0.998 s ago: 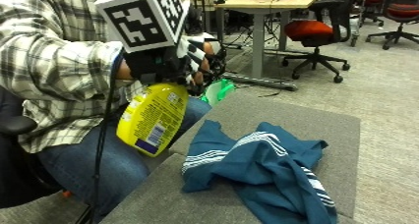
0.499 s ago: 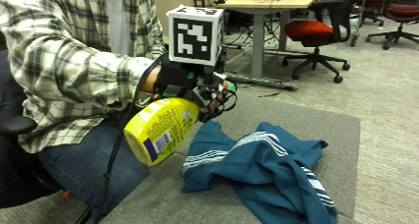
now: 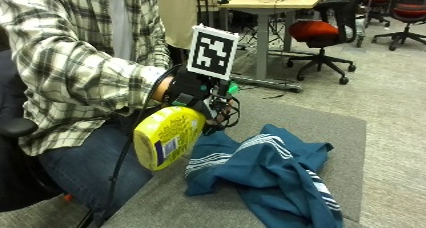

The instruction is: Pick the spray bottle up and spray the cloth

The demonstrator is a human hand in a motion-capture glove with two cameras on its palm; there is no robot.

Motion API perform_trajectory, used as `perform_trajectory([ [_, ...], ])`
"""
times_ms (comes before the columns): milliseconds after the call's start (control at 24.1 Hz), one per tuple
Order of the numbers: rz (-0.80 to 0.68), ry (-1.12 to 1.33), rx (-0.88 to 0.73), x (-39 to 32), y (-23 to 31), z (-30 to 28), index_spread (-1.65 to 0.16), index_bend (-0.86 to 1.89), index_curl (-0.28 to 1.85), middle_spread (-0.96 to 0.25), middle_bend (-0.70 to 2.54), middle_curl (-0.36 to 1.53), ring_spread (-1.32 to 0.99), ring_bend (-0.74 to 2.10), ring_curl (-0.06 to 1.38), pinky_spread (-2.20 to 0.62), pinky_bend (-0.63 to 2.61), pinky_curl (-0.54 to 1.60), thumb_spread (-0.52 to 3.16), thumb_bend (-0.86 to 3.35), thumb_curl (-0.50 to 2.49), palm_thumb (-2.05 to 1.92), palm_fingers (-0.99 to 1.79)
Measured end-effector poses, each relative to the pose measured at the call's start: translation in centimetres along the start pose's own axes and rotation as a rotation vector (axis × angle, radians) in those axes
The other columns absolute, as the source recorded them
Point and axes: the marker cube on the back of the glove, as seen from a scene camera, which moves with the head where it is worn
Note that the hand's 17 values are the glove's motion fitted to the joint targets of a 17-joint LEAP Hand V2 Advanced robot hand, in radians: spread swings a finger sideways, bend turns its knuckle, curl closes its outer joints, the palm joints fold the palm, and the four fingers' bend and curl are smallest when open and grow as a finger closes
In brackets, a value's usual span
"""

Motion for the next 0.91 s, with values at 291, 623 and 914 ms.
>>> perform_trajectory([
  [291,-0.048,0.006,-0.012,-0.8,0.2,0.6,-0.28,0.17,0.55,-0.15,0.51,0.53,-0.22,0.57,0.48,-0.16,0.5,0.37,0.15,-0.03,0.77,1.05,1.25],
  [623,-0.037,-0.272,0.138,0.7,0.9,-2.2,-0.28,0.17,0.55,-0.15,0.51,0.53,-0.22,0.57,0.48,-0.16,0.5,0.37,0.15,-0.03,0.78,1.05,1.25],
  [914,-0.02,-0.741,0.422,3.5,2.4,-6.4,-0.29,0.17,0.56,-0.15,0.51,0.53,-0.22,0.58,0.48,-0.16,0.5,0.38,0.15,-0.03,0.78,1.06,1.24],
])
